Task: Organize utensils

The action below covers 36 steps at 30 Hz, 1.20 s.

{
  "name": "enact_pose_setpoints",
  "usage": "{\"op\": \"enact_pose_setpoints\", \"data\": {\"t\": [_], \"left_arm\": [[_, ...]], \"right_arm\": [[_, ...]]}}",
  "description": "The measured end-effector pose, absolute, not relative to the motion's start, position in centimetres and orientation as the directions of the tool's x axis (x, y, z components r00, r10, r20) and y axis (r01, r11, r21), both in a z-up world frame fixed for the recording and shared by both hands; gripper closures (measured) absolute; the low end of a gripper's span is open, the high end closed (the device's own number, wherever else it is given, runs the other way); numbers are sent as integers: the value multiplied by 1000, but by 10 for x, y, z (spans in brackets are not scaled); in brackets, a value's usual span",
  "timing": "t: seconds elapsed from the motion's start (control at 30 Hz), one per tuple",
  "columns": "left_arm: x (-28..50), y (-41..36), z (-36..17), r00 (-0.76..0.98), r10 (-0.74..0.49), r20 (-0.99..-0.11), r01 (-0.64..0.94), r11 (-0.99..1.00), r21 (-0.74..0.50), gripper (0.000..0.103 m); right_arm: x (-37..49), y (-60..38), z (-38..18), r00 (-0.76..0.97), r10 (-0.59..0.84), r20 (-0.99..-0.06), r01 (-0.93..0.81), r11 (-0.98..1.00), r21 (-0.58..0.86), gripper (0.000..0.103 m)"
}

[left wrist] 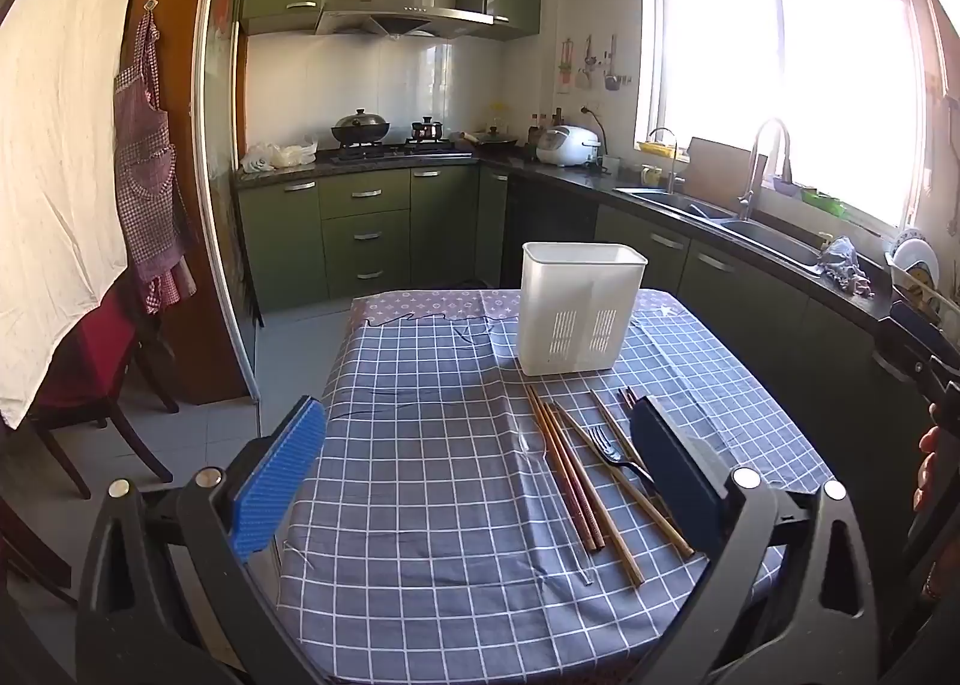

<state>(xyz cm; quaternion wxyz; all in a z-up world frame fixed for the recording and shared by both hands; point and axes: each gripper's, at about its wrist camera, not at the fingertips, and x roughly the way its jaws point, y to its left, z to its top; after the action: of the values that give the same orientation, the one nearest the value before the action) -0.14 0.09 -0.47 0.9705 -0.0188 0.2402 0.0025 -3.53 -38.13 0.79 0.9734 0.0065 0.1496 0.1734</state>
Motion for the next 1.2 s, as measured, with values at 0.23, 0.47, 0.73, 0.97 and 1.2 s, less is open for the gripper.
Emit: {"op": "enact_pose_setpoints", "data": {"t": [0.23, 0.47, 0.73, 0.97, 1.2], "left_arm": [[-2, 1, -7, 885, -8, -466, -10, 999, -36, 6], [-1, 0, -11, 881, -10, -473, -7, 999, -35, 6], [-1, 0, -12, 879, -12, -476, -7, 999, -38, 6], [-1, -1, -12, 879, -12, -477, -7, 999, -38, 6], [-1, 0, -12, 878, -13, -478, -6, 999, -38, 6]], "right_arm": [[-31, -376, 3, 893, 341, -295, -336, 939, 70, 4], [-30, -378, 4, 891, 341, -299, -334, 939, 76, 4], [-30, -382, 6, 891, 343, -299, -335, 939, 80, 4], [-30, -382, 7, 889, 344, -303, -335, 939, 81, 4], [-28, -384, 7, 888, 341, -307, -332, 940, 83, 4]]}}
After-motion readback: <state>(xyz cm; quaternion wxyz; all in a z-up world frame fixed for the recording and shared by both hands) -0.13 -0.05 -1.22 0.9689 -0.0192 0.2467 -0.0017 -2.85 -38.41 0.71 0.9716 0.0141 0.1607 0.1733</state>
